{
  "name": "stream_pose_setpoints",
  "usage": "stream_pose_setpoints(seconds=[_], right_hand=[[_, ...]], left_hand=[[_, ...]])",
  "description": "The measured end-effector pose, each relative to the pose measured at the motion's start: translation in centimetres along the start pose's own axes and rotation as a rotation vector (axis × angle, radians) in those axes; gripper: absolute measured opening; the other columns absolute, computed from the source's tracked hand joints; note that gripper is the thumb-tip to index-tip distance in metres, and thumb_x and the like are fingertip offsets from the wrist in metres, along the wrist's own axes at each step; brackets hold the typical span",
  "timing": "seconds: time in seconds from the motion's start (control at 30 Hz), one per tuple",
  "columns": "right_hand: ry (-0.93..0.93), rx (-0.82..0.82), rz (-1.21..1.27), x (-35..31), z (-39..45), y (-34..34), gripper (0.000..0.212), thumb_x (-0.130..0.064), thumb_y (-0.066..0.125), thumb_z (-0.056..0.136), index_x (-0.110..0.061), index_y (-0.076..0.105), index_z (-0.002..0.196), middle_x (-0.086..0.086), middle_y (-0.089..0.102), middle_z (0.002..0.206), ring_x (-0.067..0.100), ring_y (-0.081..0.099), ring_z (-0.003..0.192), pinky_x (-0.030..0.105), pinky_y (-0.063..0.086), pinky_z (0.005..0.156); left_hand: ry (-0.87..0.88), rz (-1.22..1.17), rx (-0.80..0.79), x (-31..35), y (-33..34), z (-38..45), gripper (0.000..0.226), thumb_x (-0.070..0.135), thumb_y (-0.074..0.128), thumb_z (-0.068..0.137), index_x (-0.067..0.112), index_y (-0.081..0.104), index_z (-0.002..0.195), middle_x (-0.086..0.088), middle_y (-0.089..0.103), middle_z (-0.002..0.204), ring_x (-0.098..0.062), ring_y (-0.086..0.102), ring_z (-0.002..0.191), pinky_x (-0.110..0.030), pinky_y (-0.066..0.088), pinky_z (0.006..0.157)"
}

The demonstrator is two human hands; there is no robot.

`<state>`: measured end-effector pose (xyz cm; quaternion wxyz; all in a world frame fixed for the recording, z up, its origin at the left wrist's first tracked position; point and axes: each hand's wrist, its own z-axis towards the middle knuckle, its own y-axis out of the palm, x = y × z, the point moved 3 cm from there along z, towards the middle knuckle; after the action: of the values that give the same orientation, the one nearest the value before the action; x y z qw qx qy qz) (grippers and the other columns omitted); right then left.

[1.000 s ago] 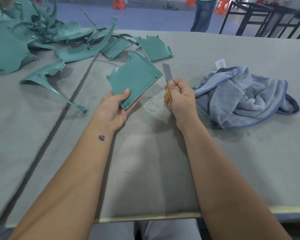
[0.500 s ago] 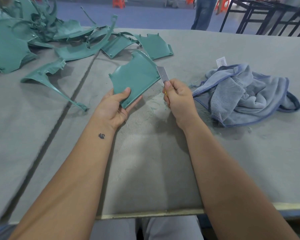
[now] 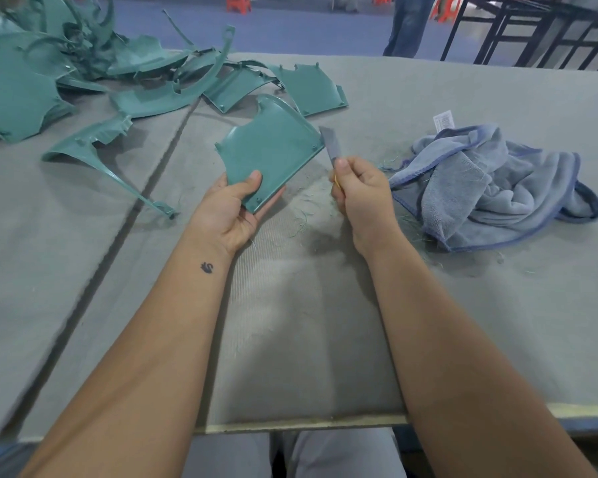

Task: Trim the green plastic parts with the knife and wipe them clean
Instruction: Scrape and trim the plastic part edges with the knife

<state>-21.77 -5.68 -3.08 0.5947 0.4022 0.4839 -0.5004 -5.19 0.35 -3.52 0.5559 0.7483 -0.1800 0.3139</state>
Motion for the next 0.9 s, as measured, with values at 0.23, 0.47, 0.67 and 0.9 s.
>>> stream_pose_setpoints(seconds=[0.23, 0.47, 0.67, 0.9], right_hand=[[-0.103, -0.119, -0.299, 0.5, 0.0, 1.1, 0.032, -0.024, 0.051, 0.094, -0.019, 0.048, 0.062, -0.007, 0.036, 0.052, 0.012, 0.032, 0.053, 0.029, 0.028, 0.055], [-0.13, -0.204, -0.341, 0.7, -0.3, 1.6, 0.032, -0.03, 0.053, 0.089, -0.016, 0.05, 0.06, -0.011, 0.039, 0.05, 0.011, 0.033, 0.052, 0.028, 0.029, 0.053], [-0.092, -0.068, -0.166, 0.5, 0.0, 0.8, 0.029, -0.027, 0.049, 0.093, -0.023, 0.049, 0.064, -0.006, 0.038, 0.053, 0.013, 0.032, 0.052, 0.027, 0.027, 0.05], [-0.175, -0.31, -0.479, 0.7, -0.5, 2.1, 0.031, -0.028, 0.055, 0.09, -0.019, 0.052, 0.06, -0.009, 0.04, 0.053, 0.011, 0.036, 0.054, 0.03, 0.031, 0.057]], left_hand=[[0.035, 0.019, 0.008, 0.0, 0.0, 0.2, 0.021, -0.005, 0.046, 0.097, 0.009, 0.059, 0.104, -0.014, 0.072, 0.096, -0.025, 0.073, 0.079, -0.035, 0.061, 0.064], [0.04, -0.007, 0.024, 0.0, 0.3, 0.0, 0.02, -0.005, 0.044, 0.098, 0.008, 0.058, 0.101, -0.013, 0.071, 0.092, -0.024, 0.073, 0.072, -0.034, 0.061, 0.063], [0.019, 0.003, 0.022, 0.1, 0.3, -0.2, 0.02, -0.005, 0.046, 0.097, 0.009, 0.059, 0.102, -0.013, 0.071, 0.095, -0.023, 0.073, 0.073, -0.034, 0.061, 0.062], [0.044, 0.008, 0.025, 0.1, 0.5, -0.1, 0.02, -0.004, 0.044, 0.098, 0.009, 0.058, 0.103, -0.013, 0.07, 0.095, -0.022, 0.072, 0.073, -0.033, 0.061, 0.063]])
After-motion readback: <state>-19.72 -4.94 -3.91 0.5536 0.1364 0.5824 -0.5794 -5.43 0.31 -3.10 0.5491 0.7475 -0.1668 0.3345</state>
